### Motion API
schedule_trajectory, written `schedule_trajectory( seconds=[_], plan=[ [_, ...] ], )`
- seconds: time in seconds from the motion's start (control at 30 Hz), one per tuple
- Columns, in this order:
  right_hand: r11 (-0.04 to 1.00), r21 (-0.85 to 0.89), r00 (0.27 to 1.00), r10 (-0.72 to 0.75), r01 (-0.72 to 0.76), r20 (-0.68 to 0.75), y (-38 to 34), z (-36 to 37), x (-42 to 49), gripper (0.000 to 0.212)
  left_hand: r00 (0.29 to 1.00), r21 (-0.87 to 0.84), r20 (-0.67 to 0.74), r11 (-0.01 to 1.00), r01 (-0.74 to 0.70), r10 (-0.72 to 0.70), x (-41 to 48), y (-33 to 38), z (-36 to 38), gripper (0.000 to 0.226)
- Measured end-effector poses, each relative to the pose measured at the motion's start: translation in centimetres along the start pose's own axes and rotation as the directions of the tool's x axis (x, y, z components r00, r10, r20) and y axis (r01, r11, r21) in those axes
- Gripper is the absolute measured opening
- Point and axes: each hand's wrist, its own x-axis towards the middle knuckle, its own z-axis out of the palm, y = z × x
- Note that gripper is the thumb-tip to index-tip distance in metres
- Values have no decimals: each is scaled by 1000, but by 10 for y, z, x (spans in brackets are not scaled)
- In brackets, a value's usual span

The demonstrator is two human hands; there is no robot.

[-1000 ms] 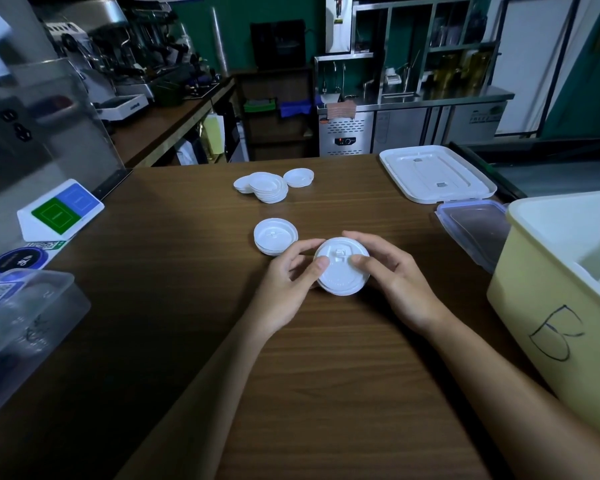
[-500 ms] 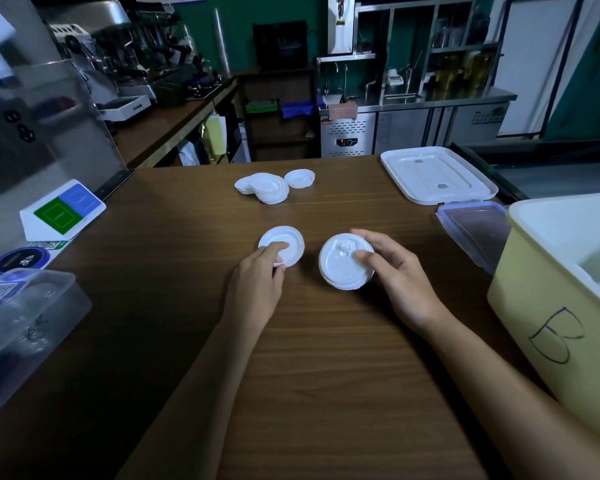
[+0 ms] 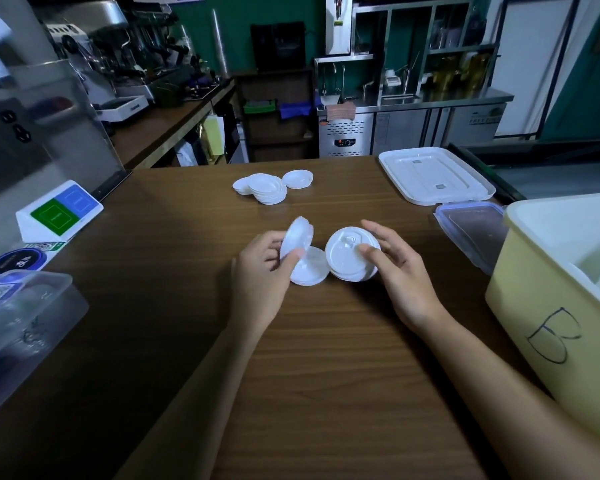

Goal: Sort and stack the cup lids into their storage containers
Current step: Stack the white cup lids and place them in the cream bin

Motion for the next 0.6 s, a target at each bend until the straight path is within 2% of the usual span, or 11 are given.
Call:
schedule_trajectory(
  seconds=[0.1,0.2,0.23,0.3,0.4,0.6],
  plan=[
    [1000,7,1000,17,-17,0,-1,1,1,34,992,-299,-1,946,121,-128,0,6,2,24],
    [1000,17,1000,20,-21,15,-1,1,0,34,953,-497,162,814,302,-255,0,11,4,36],
    [1000,24,1000,17,-17,21,-1,1,0,35,938,-506,216,791,344,-270,-2,11,7,38],
    [999,52,999,14,-15,32,-2,1,-1,40,930,-460,255,813,357,-265,-8,10,13,37],
    [996,89,998,14,-19,55,-3,1,-2,44,944,-371,226,874,313,-242,-12,8,19,35],
    [995,94,996,11,-19,89,-3,2,-3,42,953,-324,207,904,280,-221,-12,7,21,30]
  ],
)
